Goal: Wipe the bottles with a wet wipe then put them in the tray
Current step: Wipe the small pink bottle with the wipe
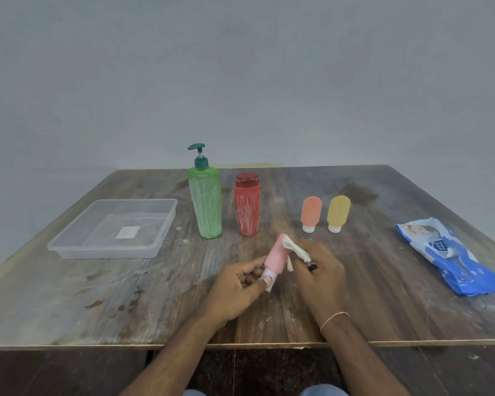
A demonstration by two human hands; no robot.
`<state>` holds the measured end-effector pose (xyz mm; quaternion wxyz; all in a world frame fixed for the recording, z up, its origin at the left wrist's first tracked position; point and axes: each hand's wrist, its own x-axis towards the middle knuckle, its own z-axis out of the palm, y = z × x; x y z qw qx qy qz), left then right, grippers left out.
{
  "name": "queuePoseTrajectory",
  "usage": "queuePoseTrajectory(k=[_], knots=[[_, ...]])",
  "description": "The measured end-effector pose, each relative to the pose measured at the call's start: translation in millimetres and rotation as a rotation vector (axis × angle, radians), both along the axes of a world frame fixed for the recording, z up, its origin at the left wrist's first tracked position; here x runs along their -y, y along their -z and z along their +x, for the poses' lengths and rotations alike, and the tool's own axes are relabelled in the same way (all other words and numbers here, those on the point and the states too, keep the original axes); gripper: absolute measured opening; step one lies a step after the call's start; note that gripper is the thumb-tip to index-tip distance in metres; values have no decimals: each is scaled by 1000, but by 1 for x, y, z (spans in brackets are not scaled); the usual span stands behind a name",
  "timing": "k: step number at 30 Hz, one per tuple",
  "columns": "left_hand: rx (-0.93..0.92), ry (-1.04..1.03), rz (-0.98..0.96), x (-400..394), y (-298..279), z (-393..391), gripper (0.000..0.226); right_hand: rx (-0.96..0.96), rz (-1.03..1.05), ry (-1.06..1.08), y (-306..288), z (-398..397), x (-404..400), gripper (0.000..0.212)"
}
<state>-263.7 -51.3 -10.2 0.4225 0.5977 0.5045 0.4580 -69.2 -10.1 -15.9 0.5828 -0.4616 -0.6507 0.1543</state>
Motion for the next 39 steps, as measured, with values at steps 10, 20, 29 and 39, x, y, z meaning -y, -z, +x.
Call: queuePoseTrajectory(k=[10, 20, 29, 39], knots=[[92, -26, -7, 1, -4, -2, 41, 109, 87, -128, 3, -1, 5, 37], [-156, 17, 26, 5, -8, 4, 47, -35, 25, -62, 5, -1, -2, 37], [-189, -50, 101, -4, 6, 3, 38, 40, 41, -118, 7, -2, -2, 53], [118, -146, -30, -5, 1, 2, 42, 81, 15, -237, 12, -5, -4, 30]])
